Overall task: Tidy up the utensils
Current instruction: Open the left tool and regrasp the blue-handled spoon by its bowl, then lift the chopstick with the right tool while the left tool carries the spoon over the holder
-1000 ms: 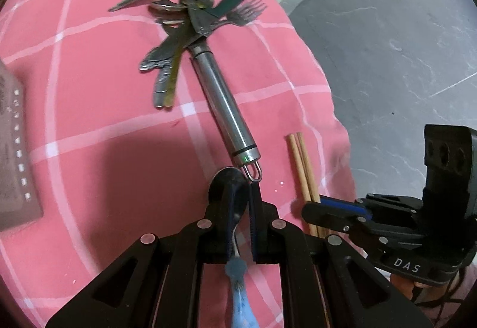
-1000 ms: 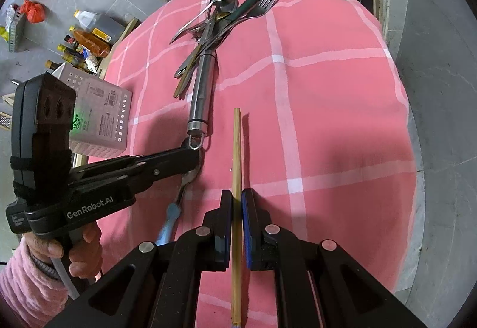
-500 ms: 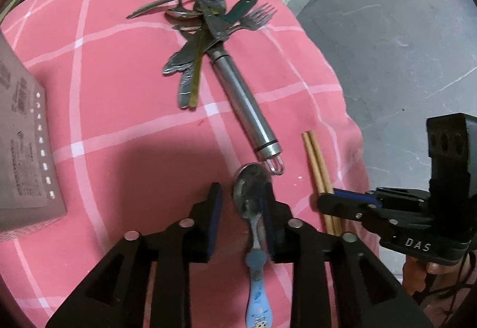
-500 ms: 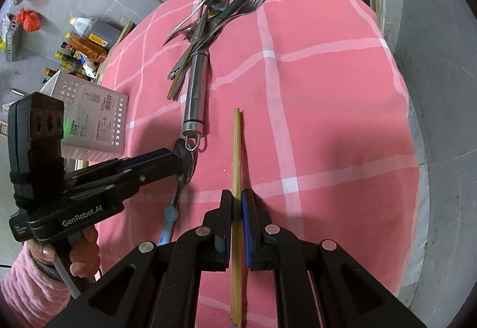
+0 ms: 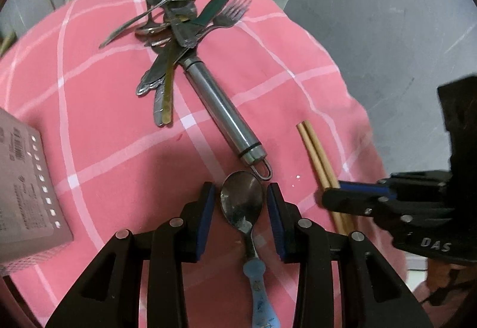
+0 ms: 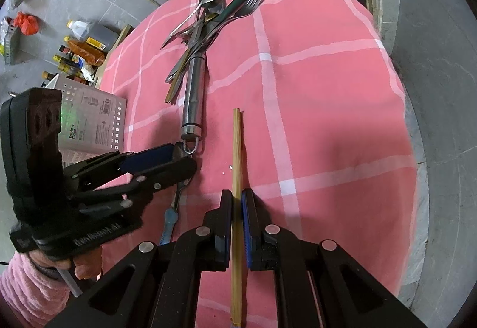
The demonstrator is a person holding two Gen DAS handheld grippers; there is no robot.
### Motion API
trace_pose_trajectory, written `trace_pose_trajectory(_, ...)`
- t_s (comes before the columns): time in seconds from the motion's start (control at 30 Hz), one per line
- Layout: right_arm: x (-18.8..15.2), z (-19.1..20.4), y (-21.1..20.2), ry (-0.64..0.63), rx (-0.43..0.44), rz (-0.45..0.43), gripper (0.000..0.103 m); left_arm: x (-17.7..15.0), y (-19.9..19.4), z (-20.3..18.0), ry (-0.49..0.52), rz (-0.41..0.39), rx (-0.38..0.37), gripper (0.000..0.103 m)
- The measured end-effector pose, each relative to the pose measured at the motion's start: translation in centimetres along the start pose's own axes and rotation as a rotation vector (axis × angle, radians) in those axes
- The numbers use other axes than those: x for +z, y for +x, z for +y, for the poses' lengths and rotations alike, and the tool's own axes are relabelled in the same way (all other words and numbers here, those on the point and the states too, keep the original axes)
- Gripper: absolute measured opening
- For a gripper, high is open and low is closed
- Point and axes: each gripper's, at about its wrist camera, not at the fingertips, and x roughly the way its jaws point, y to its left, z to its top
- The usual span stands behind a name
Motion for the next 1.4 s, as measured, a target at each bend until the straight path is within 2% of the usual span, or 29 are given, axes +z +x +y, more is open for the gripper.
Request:
trace_pose_trajectory(0.13,-0.2,-0.3,-0.3,0.009,0.0,-0.004,0.007,-0.4,0.2,-1.4,0.06,-0.018,0.093,0.029)
trace_pose_trajectory(0.2,-0.3,-0.4,-0.4,0.013,0.0,-0.007,0.007,-0.6,0.3,-1.4,0.058,-0.028,0.108,0.026)
trace_pose_trajectory(0.4,-0.5,-0.3,-0.7,0.009,0.001,-0.015,0.007,-1.3,-0.6,0.1,-0.056,-0.043,0.028,0.026)
trace_pose_trajectory(0.7,-0.8,0.5,-0.7,-0.026,0.007,-0.029,0.007,-3.2,-4.0,-0.1,-0.096,-0.138,-0.034,0.026)
trace_pose_trajectory(0.93,-0.9,1.0,-1.0,-0.039,0.01,-0.041,0.007,-4.5,-6.5,0.6,-0.177,-0.212,-0.029,0.026)
trace_pose_trajectory(1.1,-0.8,2.5,-2.2,-0.089,0.018,-0.095,0.007,-4.5,-9.6,0.6,-0.196,-0.296,0.003,0.026)
trace_pose_trajectory(1.27,0.0,5.2,-4.1,-0.178,0.026,-0.198,0.007,-4.1,-13.2,1.0,-0.206,-0.409,0.044,0.026)
trace_pose_trajectory(1.4,0.6,6.9,-4.8,-0.218,0.046,-0.238,0.007,-3.9,-14.6,1.5,-0.209,-0.447,0.06,0.026)
